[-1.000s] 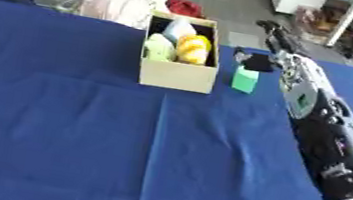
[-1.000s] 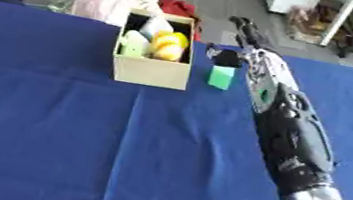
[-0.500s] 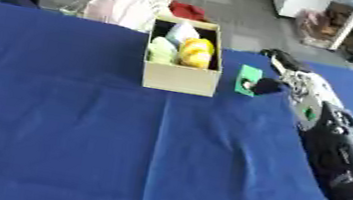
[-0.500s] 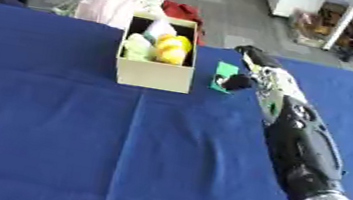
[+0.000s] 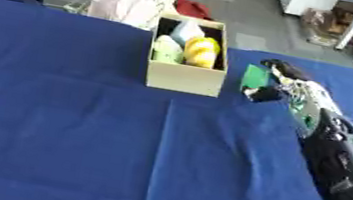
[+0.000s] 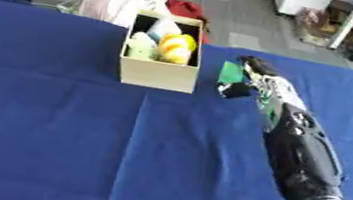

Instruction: Pick up objects on the table and place them in the box.

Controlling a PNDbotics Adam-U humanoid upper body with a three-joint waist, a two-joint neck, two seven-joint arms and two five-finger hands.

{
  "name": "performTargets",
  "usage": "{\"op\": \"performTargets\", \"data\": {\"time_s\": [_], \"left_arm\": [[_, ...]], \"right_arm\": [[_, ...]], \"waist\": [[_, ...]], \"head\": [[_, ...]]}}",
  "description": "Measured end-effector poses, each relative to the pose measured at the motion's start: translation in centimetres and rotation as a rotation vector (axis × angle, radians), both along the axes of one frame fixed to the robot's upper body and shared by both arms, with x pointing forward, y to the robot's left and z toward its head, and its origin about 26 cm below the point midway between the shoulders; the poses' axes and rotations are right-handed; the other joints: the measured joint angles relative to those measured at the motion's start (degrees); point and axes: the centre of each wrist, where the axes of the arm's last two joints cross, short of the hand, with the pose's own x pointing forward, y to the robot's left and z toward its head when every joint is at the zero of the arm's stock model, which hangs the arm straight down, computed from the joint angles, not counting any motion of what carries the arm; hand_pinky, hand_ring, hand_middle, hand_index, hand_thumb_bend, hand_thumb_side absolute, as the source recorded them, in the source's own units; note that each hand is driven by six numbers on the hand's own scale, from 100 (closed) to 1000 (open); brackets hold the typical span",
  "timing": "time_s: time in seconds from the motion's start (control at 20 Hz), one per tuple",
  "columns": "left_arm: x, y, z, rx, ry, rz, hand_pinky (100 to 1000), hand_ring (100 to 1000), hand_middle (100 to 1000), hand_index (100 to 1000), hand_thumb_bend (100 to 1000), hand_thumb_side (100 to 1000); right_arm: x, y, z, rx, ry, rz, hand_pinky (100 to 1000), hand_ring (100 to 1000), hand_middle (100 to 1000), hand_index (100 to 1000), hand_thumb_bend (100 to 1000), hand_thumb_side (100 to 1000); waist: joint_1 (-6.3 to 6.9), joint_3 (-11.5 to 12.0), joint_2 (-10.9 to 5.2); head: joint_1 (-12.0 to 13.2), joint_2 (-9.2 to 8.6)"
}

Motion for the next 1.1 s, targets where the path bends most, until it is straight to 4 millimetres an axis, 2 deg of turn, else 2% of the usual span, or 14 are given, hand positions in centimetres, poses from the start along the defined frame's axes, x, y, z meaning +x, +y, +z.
{"op": "performTargets", "data": {"time_s": [0.4,0.6,0.7,0.8,0.85,1.05,1.1], "left_arm": [[0.0,-0.1,0.3,0.002,-0.009,-0.003,900,607,599,765,100,753],[0.1,-0.1,0.4,0.005,-0.013,-0.003,901,607,599,765,100,756],[0.1,-0.1,0.4,0.007,-0.014,-0.003,901,607,599,765,100,758],[0.1,-0.2,0.4,0.007,-0.015,-0.003,902,607,599,765,100,760],[0.1,-0.2,0.4,0.008,-0.015,-0.003,902,607,599,765,100,761],[0.1,-0.2,0.4,0.008,-0.015,-0.003,902,607,599,765,100,763],[0.1,-0.2,0.4,0.008,-0.015,-0.003,903,607,598,765,100,762]], "right_arm": [[-0.1,0.2,-0.5,0.013,-0.093,-0.072,881,938,951,993,234,400],[-0.1,0.5,-0.8,0.004,-0.16,-0.117,834,893,913,959,205,355],[-0.1,0.8,-0.8,0.004,-0.188,-0.132,776,835,869,924,174,299],[-0.1,1.0,-0.8,0.0,-0.213,-0.147,703,754,803,874,132,201],[-0.1,1.1,-0.8,-0.002,-0.227,-0.154,625,662,738,821,100,113],[-0.1,1.3,-0.9,-0.011,-0.305,-0.191,457,487,531,672,100,100],[-0.2,1.4,-1.0,-0.013,-0.33,-0.2,442,473,508,651,100,100]], "waist": [[0.0,0.83,1.02],[0.0,1.17,1.6],[0.0,1.21,1.78],[0.0,1.28,1.92],[0.0,1.28,1.99],[0.0,1.17,2.18],[0.0,1.04,2.18]], "head": [[0.0,-0.06],[0.0,-0.23],[0.0,-0.23],[0.0,-0.23],[0.0,-0.23],[0.01,-0.22],[0.01,-0.21]]}}
